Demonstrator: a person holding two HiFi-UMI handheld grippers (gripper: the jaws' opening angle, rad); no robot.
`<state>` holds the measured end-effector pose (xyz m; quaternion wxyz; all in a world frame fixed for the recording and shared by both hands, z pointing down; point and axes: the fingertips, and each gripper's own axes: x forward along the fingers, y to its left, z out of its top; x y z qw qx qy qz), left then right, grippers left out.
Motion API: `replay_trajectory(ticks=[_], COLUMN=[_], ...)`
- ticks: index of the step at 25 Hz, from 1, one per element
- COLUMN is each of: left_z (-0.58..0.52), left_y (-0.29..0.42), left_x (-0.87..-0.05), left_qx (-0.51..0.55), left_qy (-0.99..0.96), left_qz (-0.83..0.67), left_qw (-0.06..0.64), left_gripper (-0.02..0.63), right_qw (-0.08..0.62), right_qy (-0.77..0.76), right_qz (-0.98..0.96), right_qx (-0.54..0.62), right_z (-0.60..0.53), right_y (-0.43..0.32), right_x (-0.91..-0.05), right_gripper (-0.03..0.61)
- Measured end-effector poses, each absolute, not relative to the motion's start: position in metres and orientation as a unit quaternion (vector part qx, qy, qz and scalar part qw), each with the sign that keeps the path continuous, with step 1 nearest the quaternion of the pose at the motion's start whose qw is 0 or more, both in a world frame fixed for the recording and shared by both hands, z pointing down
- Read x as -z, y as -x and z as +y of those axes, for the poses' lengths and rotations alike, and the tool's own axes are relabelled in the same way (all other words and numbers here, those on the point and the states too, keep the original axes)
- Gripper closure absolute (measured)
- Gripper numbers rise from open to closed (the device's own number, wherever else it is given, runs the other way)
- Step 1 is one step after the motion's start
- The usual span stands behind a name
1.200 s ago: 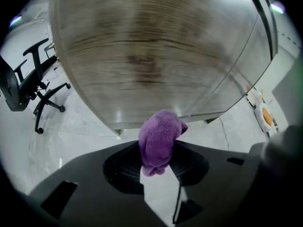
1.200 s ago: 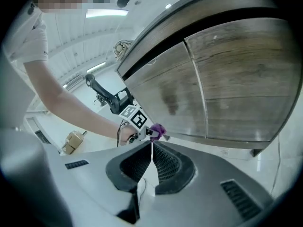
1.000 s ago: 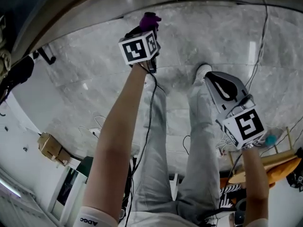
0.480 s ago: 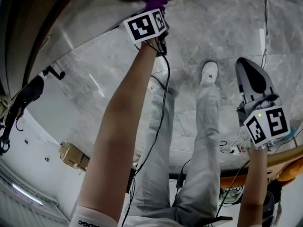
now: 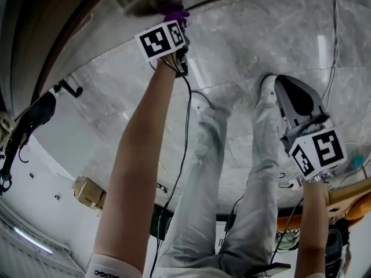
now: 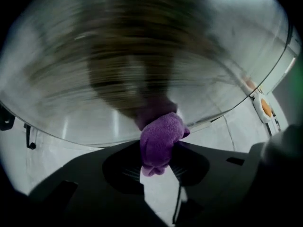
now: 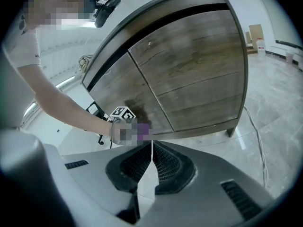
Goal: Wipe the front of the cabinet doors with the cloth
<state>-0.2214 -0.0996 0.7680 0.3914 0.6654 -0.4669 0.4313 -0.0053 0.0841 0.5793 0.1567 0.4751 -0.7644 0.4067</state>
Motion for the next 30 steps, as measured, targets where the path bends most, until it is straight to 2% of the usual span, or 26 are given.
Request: replay_trajectory(ticks=[7, 15, 19, 24, 30], left_z=[-0.101, -0.099, -0.098, -0.077, -0.044], left_y=[0.339, 0.419, 0.450, 0.436, 0.334], left_x=[-0.764, -0.761, -0.751, -0.740, -0.763], left_qx=[-0.450, -0.463, -0.473, -0.501, -0.496], left_qy=[-0.634, -0.616, -0.598, -0.600, -0.633], left_qz=[-0.491, -0.501, -0.528, -0.528, -0.473], left_qw=[0.393, 0.393, 0.374, 0.333, 0.360], left_gripper=[0.471, 0.471, 0.471, 0.471, 0.471], right_qw=[0.158, 0.161, 0.158, 0.166, 0.172], right_qy=[-0.466, -0.456, -0.445, -0.434, -0.423], right_qz=[-0.776, -0.783, -0.790, -0.795, -0.799], right_qx=[-0.394, -0.391, -0.390, -0.389, -0.391], right_z=[0.053, 0.046, 0.047, 0.056, 0.070], right_y=[0.076, 0.137, 0.143, 0.124, 0.081], right_x=[-0.576, -0.581, -0.582, -0.583, -0.579], right_gripper=[0.549, 0.549, 0.549, 0.549, 0.549])
